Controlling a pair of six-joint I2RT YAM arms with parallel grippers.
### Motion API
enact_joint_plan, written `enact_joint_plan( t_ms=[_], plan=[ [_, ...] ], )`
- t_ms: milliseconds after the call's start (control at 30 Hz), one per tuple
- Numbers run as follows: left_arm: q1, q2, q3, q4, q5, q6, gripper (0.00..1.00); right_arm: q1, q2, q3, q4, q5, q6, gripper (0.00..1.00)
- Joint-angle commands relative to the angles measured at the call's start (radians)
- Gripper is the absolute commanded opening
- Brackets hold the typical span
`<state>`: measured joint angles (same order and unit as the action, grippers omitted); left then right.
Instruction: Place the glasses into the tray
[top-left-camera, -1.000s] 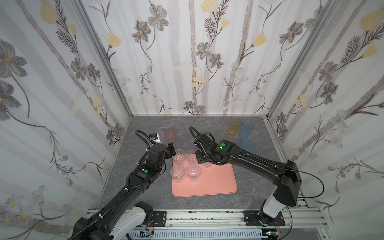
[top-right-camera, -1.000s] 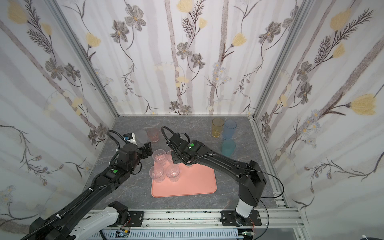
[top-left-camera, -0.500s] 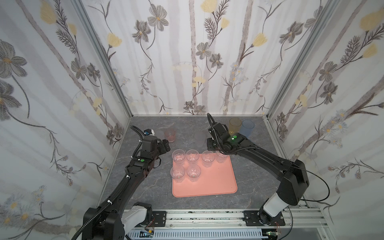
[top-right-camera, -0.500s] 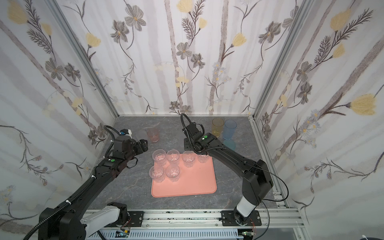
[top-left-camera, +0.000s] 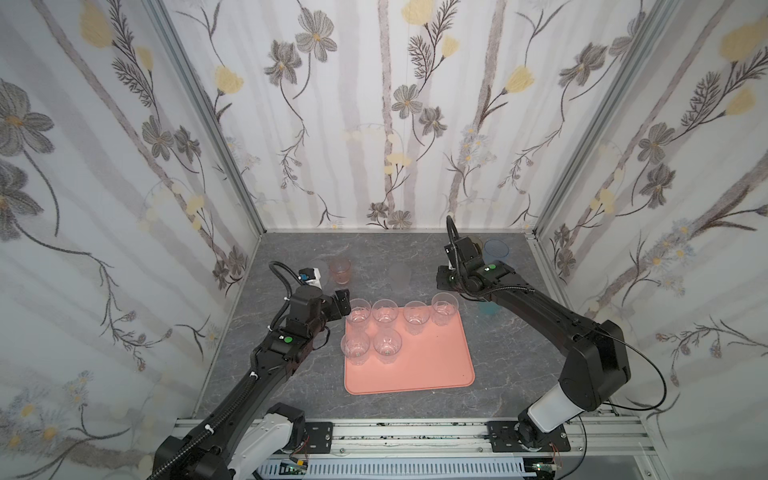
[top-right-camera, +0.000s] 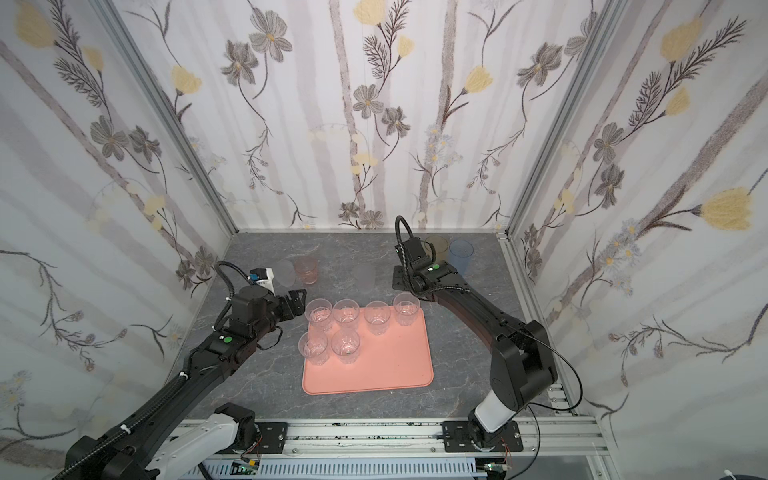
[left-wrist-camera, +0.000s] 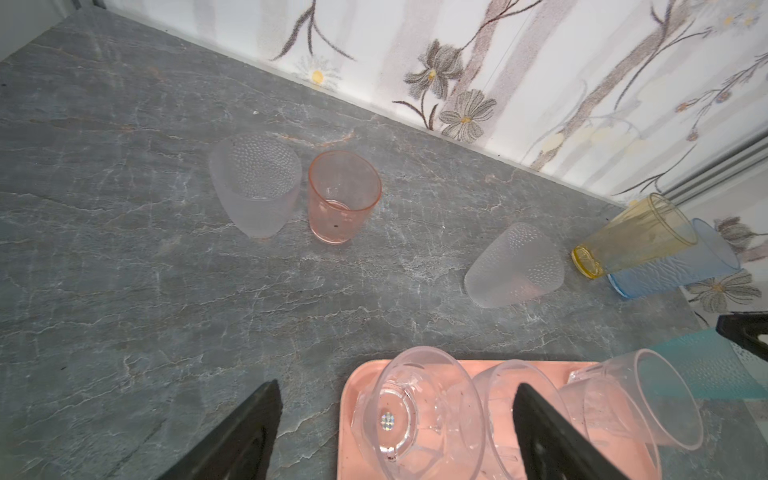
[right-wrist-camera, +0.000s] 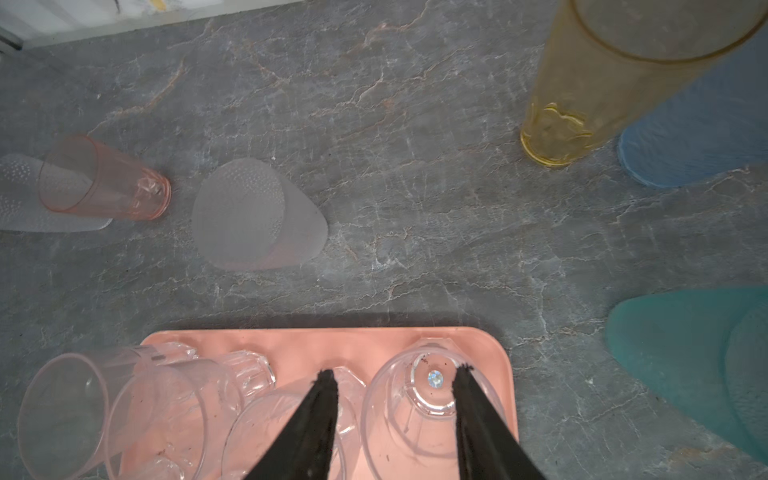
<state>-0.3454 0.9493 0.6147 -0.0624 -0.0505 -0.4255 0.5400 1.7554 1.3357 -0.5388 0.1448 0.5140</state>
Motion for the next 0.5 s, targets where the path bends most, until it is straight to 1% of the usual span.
enact_joint_plan(
  t_ms=[0, 367, 400, 467],
  plan=[
    [-0.007, -0.018, -0.012, 0.088, -0.024, -0.002, 0.90, -0.012, -0.025, -0.020, 0.043, 0.006, -0.008, 0.47],
    [-0.018, -0.007, -0.018, 0.092, -0.030, -0.013, 0.89, -0.021, -0.060, -0.062, 0.059, -0.007, 0.009, 0.47],
    [-0.017, -0.006, -0.019, 0.092, -0.036, -0.014, 0.89, -0.021, -0.061, -0.063, 0.060, -0.014, 0.013, 0.47],
    [-0.014, 0.009, -0.008, 0.084, -0.045, -0.009, 0.84, -0.020, -0.061, -0.066, 0.067, -0.024, 0.018, 0.47]
  ],
)
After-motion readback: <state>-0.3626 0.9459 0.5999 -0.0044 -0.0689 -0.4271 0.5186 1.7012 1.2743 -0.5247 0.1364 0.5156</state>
